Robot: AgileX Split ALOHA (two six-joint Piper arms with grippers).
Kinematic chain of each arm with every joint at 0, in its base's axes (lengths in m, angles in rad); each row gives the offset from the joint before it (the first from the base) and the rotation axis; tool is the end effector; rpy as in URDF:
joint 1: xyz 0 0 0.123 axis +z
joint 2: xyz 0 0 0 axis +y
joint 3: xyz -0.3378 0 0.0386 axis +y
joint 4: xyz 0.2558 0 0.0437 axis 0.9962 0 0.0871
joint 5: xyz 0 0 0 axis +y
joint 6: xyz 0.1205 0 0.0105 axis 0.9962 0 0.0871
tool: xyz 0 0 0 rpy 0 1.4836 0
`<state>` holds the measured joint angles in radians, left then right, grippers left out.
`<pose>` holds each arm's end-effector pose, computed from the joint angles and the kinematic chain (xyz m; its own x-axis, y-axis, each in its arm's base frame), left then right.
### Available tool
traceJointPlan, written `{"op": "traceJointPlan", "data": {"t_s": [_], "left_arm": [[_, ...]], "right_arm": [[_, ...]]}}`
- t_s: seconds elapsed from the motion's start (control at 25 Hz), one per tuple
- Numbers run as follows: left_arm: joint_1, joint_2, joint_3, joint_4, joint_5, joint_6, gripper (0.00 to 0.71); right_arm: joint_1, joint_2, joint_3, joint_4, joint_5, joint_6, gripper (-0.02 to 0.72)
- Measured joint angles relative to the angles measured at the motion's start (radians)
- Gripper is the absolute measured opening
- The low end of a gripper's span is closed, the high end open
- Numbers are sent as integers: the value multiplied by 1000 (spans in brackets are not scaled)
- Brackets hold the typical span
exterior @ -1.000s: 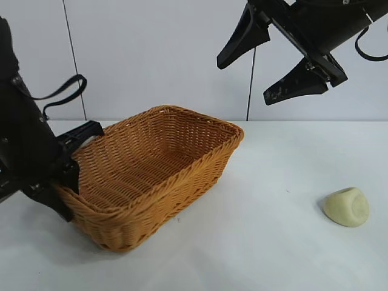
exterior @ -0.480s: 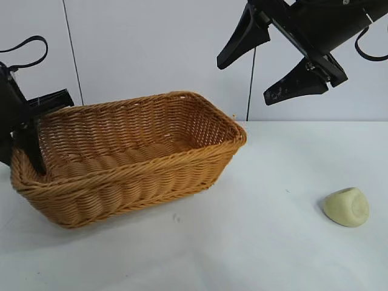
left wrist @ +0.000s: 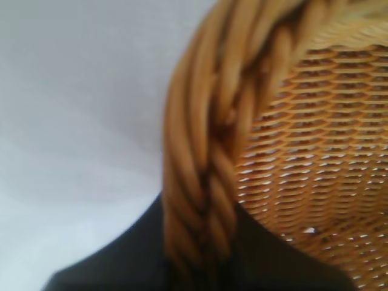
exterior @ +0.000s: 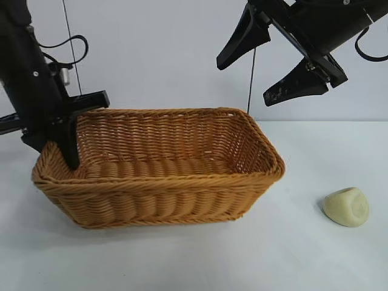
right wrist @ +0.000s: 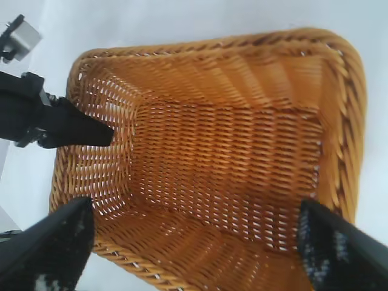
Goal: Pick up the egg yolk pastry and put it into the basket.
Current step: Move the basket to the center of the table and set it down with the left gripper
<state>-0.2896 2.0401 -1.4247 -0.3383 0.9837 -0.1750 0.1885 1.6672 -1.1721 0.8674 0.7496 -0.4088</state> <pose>0.4038 -0.1552 0.1790 -0.9978 -0.0629 0.0187 -0.0656 0.9554 -0.2878 0.3584 0.1324 0.2884 -0.8990 0.0882 -0.4291 -0.1977 0.7924 0.5771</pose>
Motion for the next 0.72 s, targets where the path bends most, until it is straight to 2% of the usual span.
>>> {"op": "traceJointPlan", "data": {"t_s": [0.72], "left_arm": [[0, 6, -5, -3, -65, 46, 137]], "right_arm": [[0, 0, 0, 0, 2, 0, 624]]}}
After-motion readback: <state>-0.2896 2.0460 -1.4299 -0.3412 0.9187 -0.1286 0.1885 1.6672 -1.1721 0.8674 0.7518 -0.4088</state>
